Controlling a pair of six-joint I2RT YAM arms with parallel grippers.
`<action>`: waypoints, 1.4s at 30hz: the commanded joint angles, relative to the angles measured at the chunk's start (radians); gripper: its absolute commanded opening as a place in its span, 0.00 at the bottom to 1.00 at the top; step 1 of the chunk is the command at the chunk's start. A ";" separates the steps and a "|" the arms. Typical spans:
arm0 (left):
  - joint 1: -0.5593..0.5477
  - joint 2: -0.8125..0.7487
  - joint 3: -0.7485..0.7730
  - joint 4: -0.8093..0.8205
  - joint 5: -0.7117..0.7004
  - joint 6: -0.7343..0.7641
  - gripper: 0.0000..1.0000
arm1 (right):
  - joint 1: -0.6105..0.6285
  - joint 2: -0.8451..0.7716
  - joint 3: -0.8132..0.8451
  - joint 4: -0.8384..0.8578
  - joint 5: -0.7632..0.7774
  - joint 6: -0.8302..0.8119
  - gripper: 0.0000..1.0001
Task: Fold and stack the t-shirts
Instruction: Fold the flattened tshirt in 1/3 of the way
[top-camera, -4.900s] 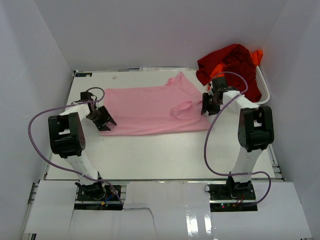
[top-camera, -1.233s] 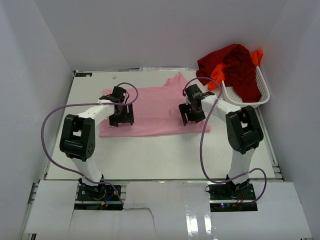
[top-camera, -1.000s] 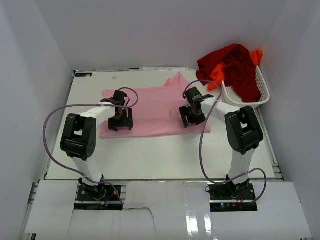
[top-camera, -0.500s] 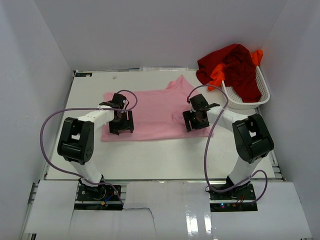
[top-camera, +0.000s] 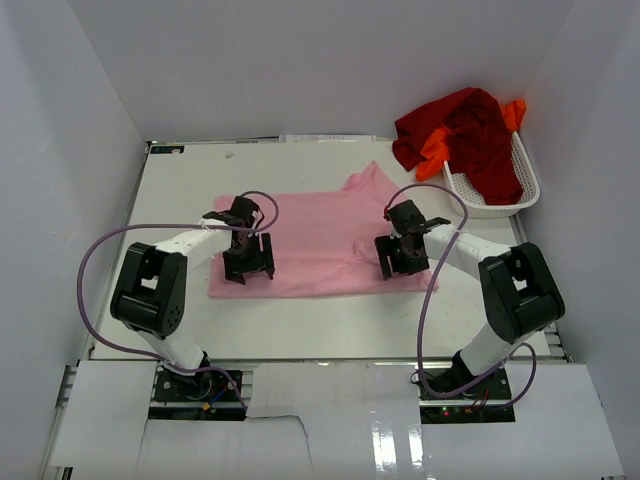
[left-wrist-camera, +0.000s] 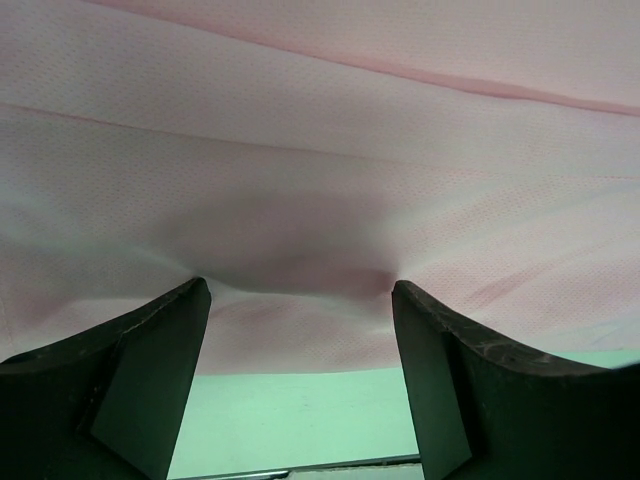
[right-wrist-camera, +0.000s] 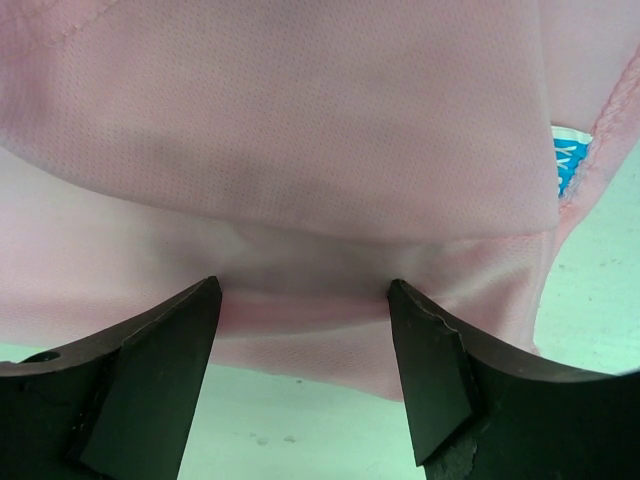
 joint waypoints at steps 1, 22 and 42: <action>-0.008 0.003 0.013 -0.077 0.027 -0.020 0.84 | -0.004 0.055 0.033 -0.214 -0.033 0.031 0.75; 0.072 0.092 0.462 -0.221 0.055 0.058 0.85 | 0.008 0.179 0.458 -0.267 -0.258 0.012 0.70; 0.071 0.063 0.393 -0.220 -0.028 0.076 0.85 | 0.053 0.369 0.610 -0.198 -0.292 0.028 0.52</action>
